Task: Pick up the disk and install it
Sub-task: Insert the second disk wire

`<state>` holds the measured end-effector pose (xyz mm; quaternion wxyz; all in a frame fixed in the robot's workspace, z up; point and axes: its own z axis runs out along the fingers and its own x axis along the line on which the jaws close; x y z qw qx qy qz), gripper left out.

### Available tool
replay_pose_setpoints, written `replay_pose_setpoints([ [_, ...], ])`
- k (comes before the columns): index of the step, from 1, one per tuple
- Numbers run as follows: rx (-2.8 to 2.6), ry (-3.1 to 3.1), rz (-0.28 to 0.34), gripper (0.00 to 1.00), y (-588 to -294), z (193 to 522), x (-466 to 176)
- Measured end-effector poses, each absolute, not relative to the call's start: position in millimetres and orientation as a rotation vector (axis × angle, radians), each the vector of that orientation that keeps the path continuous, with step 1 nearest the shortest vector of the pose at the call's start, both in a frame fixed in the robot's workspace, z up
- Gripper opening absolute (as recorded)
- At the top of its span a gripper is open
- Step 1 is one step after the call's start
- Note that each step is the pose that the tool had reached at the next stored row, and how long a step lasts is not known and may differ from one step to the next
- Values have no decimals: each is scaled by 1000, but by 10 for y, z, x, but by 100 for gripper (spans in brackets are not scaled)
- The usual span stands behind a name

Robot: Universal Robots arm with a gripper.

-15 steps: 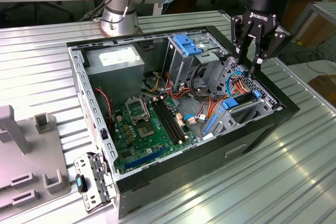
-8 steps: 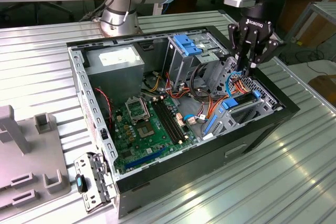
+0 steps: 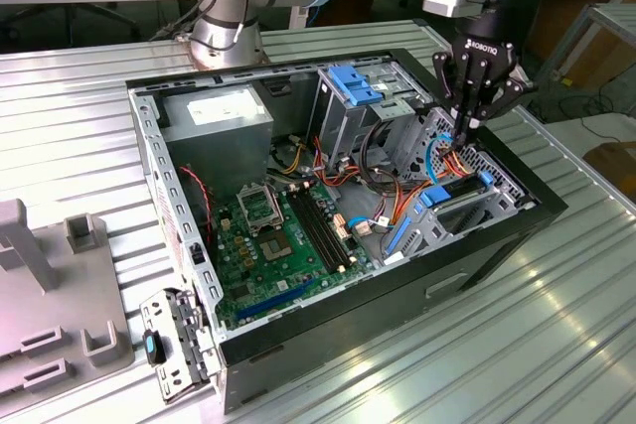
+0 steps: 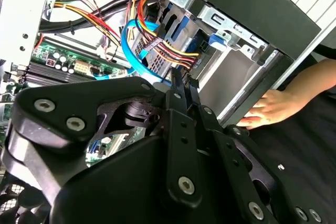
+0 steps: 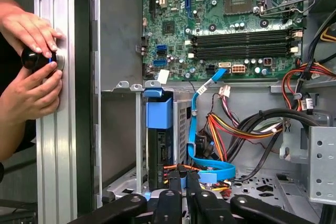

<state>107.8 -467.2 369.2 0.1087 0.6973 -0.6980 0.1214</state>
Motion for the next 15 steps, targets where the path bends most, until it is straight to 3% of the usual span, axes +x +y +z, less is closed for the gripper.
replay_pose_setpoints([
  [10,2053,-2054,355,16,-4744,3692,1078],
  [15,2116,-2119,245,16,-4843,3683,1078],
])
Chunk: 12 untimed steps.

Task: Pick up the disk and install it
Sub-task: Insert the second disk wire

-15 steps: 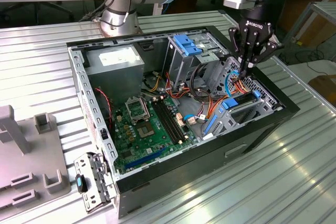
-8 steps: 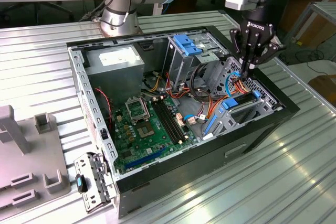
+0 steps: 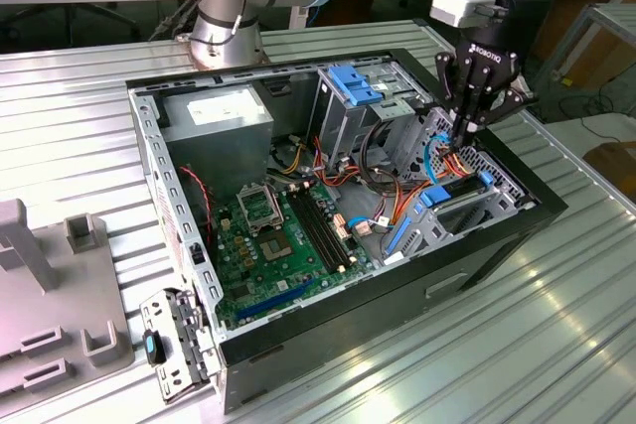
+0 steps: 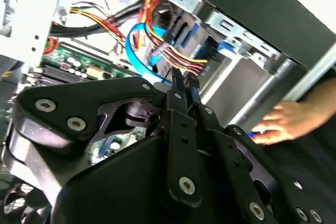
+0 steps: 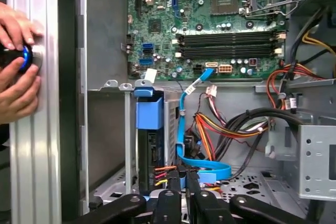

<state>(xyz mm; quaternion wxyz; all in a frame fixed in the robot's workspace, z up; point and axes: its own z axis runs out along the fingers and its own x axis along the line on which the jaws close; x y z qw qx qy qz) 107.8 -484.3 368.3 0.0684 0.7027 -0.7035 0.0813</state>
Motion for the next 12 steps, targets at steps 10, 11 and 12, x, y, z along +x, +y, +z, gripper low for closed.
replay_pose_setpoints([
  [10,2174,-2166,148,16,-5274,3593,1068],
  [11,2179,-2161,147,16,-5308,3577,1066],
  [12,2197,-2145,147,16,-5323,3559,1060],
])
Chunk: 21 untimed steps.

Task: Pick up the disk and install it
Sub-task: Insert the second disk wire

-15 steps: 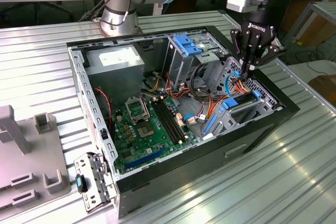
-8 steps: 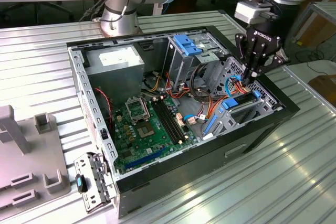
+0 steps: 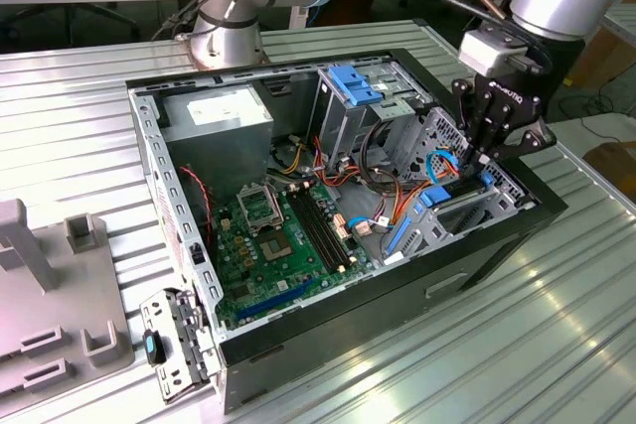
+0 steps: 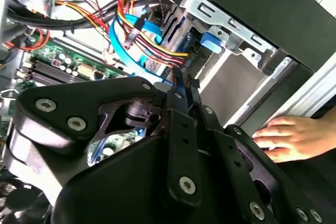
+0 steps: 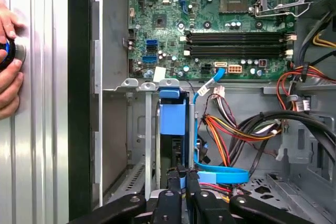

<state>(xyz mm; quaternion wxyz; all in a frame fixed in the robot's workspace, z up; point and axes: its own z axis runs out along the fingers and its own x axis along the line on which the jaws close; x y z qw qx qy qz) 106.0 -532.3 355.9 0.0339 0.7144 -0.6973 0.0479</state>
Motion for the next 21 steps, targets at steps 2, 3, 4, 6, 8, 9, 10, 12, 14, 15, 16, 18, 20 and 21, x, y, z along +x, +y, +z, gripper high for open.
replay_pose_setpoints([
  [2,2237,-2105,150,16,-5324,3551,1059],
  [3,2238,-2105,149,16,-5324,3543,1051],
  [4,2238,-2105,150,16,-5324,3537,1029],
  [6,2237,-2106,148,16,-5324,3525,978],
  [8,2232,-2111,149,16,-5324,3528,964],
  [9,2229,-2114,149,16,-5324,3529,964],
  [10,2227,-2115,149,16,-5324,3528,964],
  [12,2223,-2118,148,16,-5323,3528,983],
  [14,2211,-2128,145,16,-5323,3528,1001],
  [15,2205,-2133,144,16,-5323,3528,1003],
  [16,2197,-2140,141,16,-5323,3528,1004],
  [18,2173,-2150,124,16,-5323,3524,1009],
  [20,2170,-2150,121,16,-5323,3523,1018],
  [21,2170,-2150,121,16,-5323,3523,1019],
])
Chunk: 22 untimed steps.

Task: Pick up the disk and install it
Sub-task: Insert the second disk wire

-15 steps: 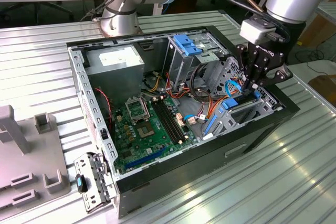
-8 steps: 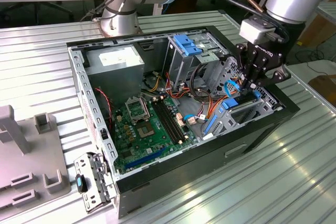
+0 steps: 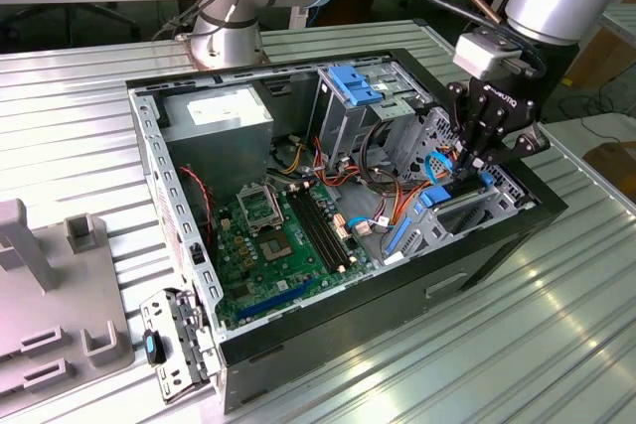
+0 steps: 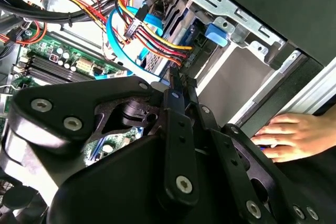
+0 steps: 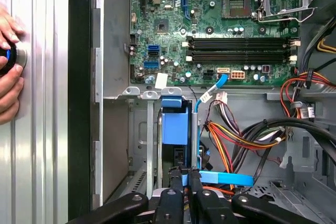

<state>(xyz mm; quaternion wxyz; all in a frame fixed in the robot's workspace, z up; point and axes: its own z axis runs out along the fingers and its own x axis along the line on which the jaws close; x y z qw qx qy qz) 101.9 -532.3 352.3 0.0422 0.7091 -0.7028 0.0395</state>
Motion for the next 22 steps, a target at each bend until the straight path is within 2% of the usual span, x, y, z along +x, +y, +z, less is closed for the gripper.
replay_pose_setpoints([
  [6,2170,-2150,121,16,-5323,3523,1032],
  [7,2170,-2150,121,18,-5323,3523,1034],
  [8,2170,-2151,121,24,-5323,3523,1035],
  [16,2170,-2150,121,24,-5323,3523,1052],
  [17,2170,-2150,121,23,-5323,3523,1064],
  [18,2170,-2150,121,16,-5323,3523,1076],
  [22,2170,-2150,121,16,-5326,3523,1090],
])
